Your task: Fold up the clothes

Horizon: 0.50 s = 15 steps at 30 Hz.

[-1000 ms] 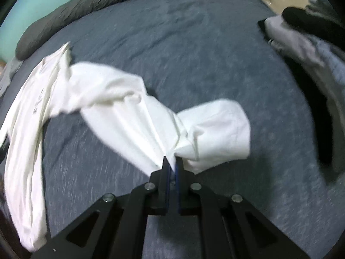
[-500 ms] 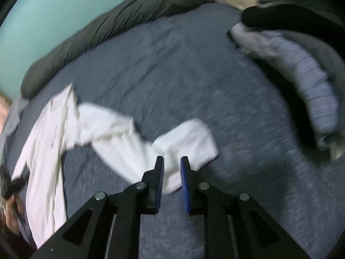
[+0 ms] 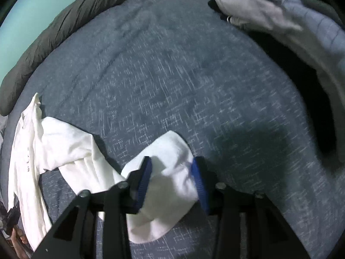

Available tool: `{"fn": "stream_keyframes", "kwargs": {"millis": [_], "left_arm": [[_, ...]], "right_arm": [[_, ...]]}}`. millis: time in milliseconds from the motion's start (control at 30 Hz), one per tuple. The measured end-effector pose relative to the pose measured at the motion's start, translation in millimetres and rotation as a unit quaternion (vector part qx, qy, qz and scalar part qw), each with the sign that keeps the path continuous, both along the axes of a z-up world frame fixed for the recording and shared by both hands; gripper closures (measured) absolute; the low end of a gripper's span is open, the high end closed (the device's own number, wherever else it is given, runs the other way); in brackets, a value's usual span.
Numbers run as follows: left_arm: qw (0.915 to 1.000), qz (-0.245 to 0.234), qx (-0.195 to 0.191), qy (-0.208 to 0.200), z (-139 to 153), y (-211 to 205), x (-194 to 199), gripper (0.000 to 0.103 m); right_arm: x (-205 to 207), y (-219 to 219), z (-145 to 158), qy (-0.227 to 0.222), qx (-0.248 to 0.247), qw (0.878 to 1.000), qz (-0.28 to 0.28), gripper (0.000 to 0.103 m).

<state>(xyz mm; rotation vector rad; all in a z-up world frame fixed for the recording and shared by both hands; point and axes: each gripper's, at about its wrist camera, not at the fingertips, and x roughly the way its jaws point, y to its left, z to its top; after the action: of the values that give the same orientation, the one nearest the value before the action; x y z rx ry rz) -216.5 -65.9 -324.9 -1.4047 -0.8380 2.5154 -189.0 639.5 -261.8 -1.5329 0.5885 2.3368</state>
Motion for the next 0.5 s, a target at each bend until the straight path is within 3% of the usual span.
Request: {"fn": "stream_keyframes", "kwargs": {"millis": [100, 233, 367, 500], "left_arm": [[1.0, -0.001, -0.001, -0.001, -1.0, 1.6, -1.7, 0.099], [1.0, -0.002, -0.003, -0.003, -2.5, 3.8, -2.0, 0.099], [1.0, -0.002, -0.006, -0.003, -2.4, 5.0, -2.7, 0.099], [1.0, -0.002, -0.007, -0.004, -3.0, 6.5, -4.0, 0.099]], "right_arm": [[1.0, -4.6, 0.0, 0.003, 0.003, 1.0, 0.01, 0.098], [4.3, -2.6, 12.3, 0.017, 0.018, 1.0, 0.009, 0.099], [8.8, 4.0, 42.6, 0.05, 0.063, 0.997, -0.006, 0.099], [17.1, 12.7, 89.0, 0.109, 0.123, 0.986, -0.03, 0.1]]}}
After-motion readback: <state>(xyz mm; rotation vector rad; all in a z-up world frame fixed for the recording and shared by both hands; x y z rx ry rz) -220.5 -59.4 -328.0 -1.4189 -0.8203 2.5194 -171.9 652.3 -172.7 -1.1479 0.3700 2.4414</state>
